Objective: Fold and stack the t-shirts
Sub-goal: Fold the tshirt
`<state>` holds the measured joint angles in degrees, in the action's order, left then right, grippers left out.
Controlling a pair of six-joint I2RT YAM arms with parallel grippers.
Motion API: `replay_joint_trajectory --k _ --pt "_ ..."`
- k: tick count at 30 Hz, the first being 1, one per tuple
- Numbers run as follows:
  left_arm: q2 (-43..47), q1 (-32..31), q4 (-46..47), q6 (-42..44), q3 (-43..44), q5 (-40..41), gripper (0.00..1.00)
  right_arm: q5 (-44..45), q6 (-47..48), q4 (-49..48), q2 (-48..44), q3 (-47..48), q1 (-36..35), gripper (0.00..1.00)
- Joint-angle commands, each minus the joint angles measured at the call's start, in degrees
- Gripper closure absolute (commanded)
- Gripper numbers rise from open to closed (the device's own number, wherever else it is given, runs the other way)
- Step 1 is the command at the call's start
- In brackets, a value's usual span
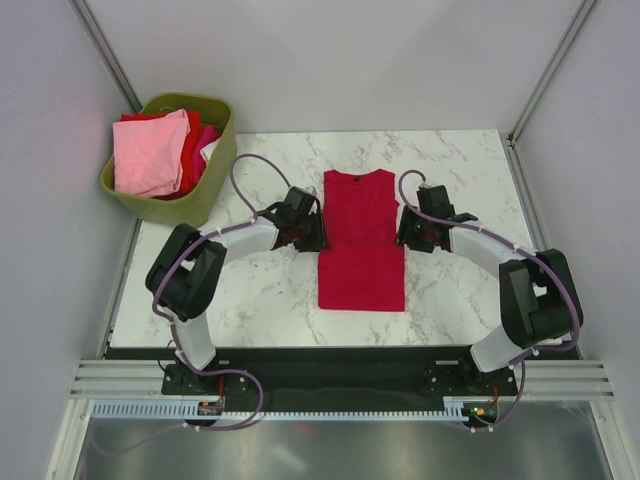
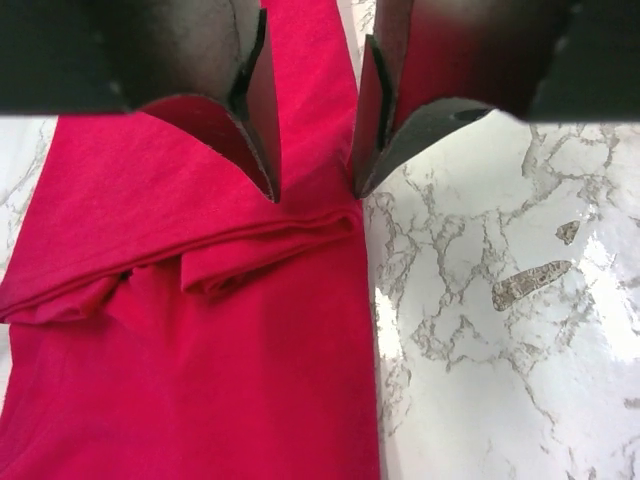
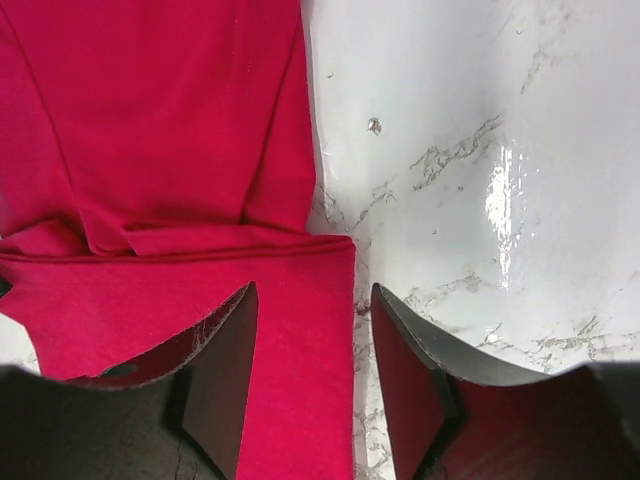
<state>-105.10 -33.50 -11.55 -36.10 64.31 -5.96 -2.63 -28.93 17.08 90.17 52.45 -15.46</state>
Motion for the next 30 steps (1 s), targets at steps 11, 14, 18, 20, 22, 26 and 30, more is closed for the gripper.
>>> replay_joint_trajectory --k 11,14,18,20,22,26,30 --pt "17.4 -5.7 0.7 -0.8 -13.3 0.6 0.41 -5.5 -1.0 1.6 -17.2 -15.1 -0.7 0.49" --pt "21.4 -7.8 0.7 -3.3 -18.7 -0.1 0.41 -6.6 -2.9 3.7 -22.6 -19.6 -2.4 0.48" --pt "25.8 -10.4 0.6 -6.0 -24.5 -0.4 0.42 -6.4 -5.9 7.3 -28.5 -23.8 -6.5 0.49" --pt "27.3 -11.7 0.6 -6.9 -27.3 -0.5 0.43 -6.3 -7.1 7.4 -30.1 -25.2 -7.9 0.50" --pt "28.1 -12.6 0.7 -7.9 -28.5 -0.5 0.44 -6.3 -8.8 7.3 -31.5 -26.8 -9.8 0.50" --pt "26.6 -14.9 3.5 -10.1 -30.5 -1.3 0.47 -5.3 -9.7 6.7 -31.3 -27.9 -11.4 0.56" --pt "24.9 -15.5 6.6 -11.6 -30.7 -1.9 0.49 -4.7 -9.9 5.9 -30.4 -28.0 -11.6 0.58"
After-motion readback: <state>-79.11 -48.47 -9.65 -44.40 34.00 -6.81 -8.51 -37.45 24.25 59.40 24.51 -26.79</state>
